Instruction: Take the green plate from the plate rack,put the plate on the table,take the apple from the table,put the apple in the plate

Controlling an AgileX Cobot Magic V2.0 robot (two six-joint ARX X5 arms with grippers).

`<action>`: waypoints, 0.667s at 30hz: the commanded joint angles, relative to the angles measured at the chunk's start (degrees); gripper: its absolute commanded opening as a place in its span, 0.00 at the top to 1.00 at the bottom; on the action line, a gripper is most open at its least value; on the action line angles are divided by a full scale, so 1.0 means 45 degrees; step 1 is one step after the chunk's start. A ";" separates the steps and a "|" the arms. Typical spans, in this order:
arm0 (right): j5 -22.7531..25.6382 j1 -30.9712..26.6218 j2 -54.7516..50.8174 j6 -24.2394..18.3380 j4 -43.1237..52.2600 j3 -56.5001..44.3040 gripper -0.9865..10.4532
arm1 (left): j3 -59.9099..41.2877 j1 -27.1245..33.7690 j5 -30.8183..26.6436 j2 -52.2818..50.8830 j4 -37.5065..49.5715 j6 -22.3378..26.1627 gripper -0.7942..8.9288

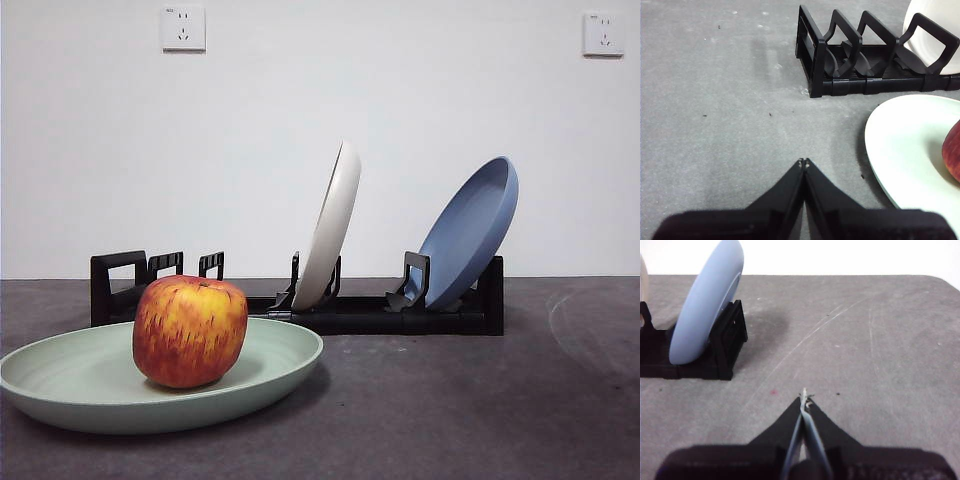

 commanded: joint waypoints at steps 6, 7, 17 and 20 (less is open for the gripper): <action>-0.0189 -0.0078 -0.1525 0.0185 -0.0291 -0.1132 0.91 | -0.0097 0.0039 -0.0044 0.0005 0.0097 0.0117 0.92; -0.0189 -0.0073 -0.1826 0.0180 -0.0738 -0.1132 0.91 | -0.0097 0.0039 -0.0044 0.0005 0.0097 0.0117 0.92; -0.0146 -0.0068 -0.2545 0.0044 -0.0729 -0.1127 0.91 | -0.0092 0.0039 -0.0039 0.0087 0.0170 0.0117 0.92; -0.0141 -0.0068 -0.2545 0.0049 -0.0733 -0.1127 0.91 | -0.0092 0.0039 -0.0044 0.0136 0.0189 0.0117 0.92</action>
